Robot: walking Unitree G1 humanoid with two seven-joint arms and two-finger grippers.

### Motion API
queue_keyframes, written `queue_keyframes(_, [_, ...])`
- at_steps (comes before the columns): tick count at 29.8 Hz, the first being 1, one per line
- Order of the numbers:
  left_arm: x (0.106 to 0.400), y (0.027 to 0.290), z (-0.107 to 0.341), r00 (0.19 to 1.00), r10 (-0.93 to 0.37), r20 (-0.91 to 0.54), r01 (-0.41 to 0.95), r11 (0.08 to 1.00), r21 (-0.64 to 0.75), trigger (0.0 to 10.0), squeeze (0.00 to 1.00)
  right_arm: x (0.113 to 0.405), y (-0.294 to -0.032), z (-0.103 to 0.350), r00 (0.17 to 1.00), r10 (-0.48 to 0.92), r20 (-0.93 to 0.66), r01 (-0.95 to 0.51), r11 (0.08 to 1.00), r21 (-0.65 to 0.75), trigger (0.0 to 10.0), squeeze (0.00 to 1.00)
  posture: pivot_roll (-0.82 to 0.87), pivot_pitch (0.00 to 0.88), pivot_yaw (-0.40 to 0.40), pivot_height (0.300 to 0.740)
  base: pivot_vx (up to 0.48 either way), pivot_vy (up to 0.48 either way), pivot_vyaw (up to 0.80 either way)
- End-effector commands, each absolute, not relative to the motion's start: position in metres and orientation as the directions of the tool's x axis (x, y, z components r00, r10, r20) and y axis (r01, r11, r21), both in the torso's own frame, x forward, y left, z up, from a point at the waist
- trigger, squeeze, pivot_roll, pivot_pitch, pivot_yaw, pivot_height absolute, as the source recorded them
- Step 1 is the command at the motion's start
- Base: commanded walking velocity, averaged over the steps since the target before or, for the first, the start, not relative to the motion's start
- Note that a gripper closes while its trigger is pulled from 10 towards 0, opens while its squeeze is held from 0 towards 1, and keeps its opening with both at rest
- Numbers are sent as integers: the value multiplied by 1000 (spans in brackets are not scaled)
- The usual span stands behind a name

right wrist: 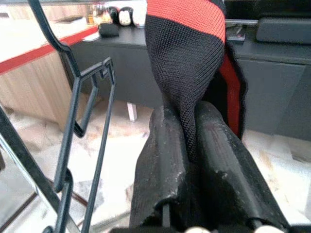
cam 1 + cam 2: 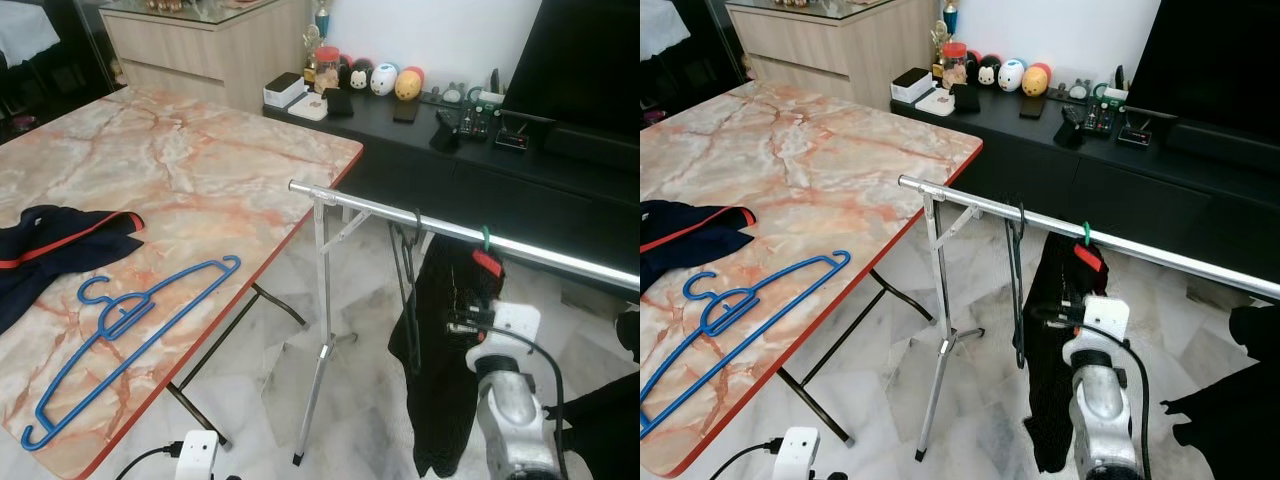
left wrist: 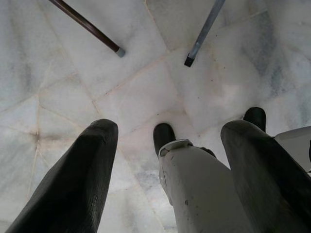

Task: Hang hanger

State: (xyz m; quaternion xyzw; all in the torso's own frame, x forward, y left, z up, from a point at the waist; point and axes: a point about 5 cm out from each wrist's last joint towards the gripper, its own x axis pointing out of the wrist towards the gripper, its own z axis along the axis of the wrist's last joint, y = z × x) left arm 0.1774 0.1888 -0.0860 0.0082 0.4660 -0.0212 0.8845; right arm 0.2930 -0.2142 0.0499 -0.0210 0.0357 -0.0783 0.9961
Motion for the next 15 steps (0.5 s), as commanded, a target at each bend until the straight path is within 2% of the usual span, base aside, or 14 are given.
queue_keyframes(1, [174,191,-87,550,-23,-835,56,998,9,10000,0,295,-212,44,981,-150,-122,144,988,-59,10000,0,7,0,27,740,0,0,0])
queue_keyframes(8, [174,191,-87,550,-23,-835,59,998,11,10000,0,309,-208,46,974,-149,-169,137,987,-83,10000,0,7,0,31,740,0,0,0])
queue_keyframes(15, [175,192,-87,553,-22,-833,62,998,14,10000,0,319,-203,53,977,-138,-161,131,990,-50,10000,0,12,0,32,740,0,0,0])
